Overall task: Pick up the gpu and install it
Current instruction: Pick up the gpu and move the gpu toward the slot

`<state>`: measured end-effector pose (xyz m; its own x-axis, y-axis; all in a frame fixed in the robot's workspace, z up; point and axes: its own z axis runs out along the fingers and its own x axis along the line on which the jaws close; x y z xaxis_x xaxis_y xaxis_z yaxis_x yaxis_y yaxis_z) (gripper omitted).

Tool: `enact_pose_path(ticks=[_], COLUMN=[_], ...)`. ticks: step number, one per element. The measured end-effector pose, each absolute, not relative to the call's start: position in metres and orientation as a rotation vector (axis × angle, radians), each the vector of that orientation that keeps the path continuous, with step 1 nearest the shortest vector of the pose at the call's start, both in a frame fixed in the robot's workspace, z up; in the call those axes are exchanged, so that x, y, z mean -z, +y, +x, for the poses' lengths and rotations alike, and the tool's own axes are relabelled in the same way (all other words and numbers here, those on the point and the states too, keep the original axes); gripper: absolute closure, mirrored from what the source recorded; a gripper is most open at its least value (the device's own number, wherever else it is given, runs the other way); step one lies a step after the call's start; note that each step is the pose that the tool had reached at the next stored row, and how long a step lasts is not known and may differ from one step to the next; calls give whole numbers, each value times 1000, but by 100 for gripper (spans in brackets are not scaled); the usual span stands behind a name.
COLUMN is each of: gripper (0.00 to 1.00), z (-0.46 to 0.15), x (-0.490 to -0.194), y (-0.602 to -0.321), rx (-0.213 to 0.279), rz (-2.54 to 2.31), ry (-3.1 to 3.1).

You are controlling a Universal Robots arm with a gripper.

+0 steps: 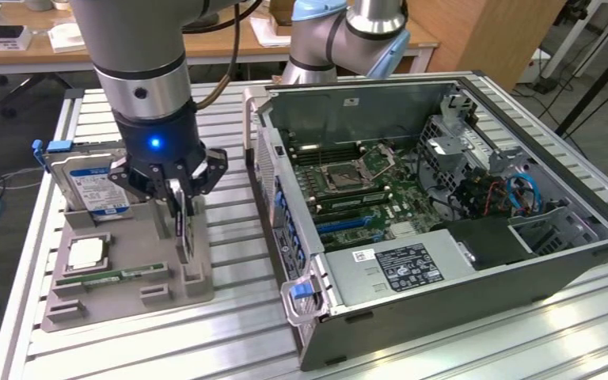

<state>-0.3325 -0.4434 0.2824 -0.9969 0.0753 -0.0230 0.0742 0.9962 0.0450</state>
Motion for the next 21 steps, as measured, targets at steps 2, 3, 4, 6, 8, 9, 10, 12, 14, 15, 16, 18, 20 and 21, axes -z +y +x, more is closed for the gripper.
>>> enact_pose_path(ticks=[2,3,4,6,8,9,10,12,14,15,16,18,20,21], gripper=[74,74,74,74,74,74,74,74,74,74,74,74,74,74], z=[-332,-332,-332,-332,-332,-332,-332,-332,-332,-332,-332,-332,-332,-332], x=[-285,-287,-289,-292,-296,-298,-300,-304,-308,-310,-312,-314,-315,-315], y=[-443,-443,-443,-443,-443,-443,-443,-443,-443,-443,-443,-443,-443,-443], rx=[-69,-69,-69,-69,-69,-69,-69,-69,-69,-69,-69,-69,-70,-70], rz=[117,117,117,117,117,117,117,117,117,116,116,116,117,116], ry=[3114,3114,3114,3114,3114,3114,3114,3114,3114,3114,3114,3114,3114,3113])
